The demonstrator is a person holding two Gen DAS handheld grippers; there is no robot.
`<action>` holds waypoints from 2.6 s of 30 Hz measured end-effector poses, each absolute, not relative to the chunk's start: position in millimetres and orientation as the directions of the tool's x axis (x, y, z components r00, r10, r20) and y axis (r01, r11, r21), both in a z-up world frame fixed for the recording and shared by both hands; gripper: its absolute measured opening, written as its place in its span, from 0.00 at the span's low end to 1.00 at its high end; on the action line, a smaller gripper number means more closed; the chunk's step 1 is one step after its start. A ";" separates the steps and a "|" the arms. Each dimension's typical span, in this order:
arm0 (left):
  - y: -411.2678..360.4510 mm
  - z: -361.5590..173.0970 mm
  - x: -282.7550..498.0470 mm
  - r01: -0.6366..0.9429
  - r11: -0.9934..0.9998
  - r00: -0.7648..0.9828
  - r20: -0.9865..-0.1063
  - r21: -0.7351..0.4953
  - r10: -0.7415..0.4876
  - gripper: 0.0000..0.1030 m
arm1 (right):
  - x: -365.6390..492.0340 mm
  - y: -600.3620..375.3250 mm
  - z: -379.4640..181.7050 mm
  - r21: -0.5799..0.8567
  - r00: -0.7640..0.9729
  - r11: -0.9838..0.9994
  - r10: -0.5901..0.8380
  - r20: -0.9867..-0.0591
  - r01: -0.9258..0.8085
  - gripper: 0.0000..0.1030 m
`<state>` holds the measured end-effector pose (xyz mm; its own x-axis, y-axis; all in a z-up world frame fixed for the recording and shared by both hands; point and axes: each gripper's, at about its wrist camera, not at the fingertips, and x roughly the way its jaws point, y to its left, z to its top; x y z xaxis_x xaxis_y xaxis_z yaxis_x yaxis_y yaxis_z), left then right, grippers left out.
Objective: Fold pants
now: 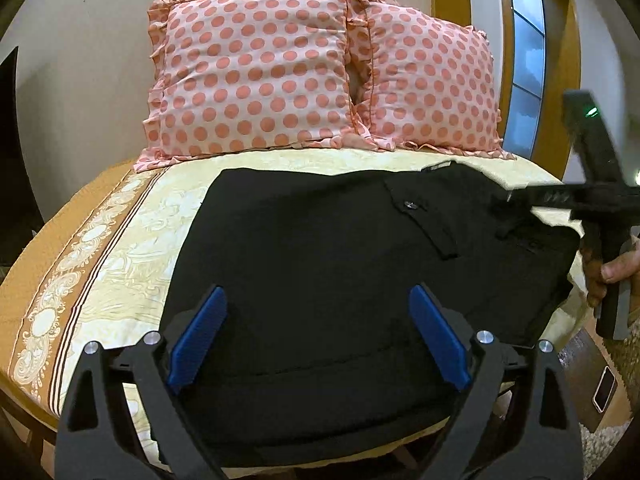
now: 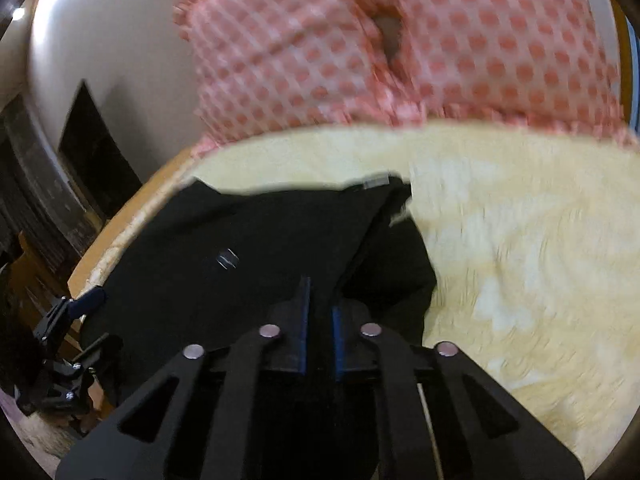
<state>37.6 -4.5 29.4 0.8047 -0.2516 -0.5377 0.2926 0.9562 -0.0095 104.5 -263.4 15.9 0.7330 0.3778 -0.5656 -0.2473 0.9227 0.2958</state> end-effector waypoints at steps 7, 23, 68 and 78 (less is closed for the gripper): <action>3.1 33.3 39.0 0.274 0.962 0.823 -0.513 -0.021 -0.245 0.94 | 73.9 -266.2 27.7 0.205 0.816 0.962 0.263 -0.515 -0.181 0.06; 16.1 7.7 51.5 0.251 0.967 0.773 -0.590 -0.053 -0.233 0.98 | 63.3 -237.8 -7.0 0.197 0.726 0.954 0.301 -0.618 -0.227 0.28; 43.1 27.2 199.4 0.246 0.914 0.429 -0.809 -0.323 -0.402 0.55 | 157.8 -299.8 -8.8 0.495 0.594 0.820 0.559 -0.579 -0.289 0.22; 23.1 58.6 201.3 0.300 0.925 0.507 -0.783 -0.232 -0.361 0.09 | 164.8 -299.9 20.5 0.480 0.634 0.814 0.566 -0.527 -0.328 0.18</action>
<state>201.3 23.1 58.6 0.5074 -0.3609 -0.7825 0.3001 0.9252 -0.2321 164.8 -299.9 20.5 0.6339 0.5664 -0.5267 -0.3280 0.8136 0.4801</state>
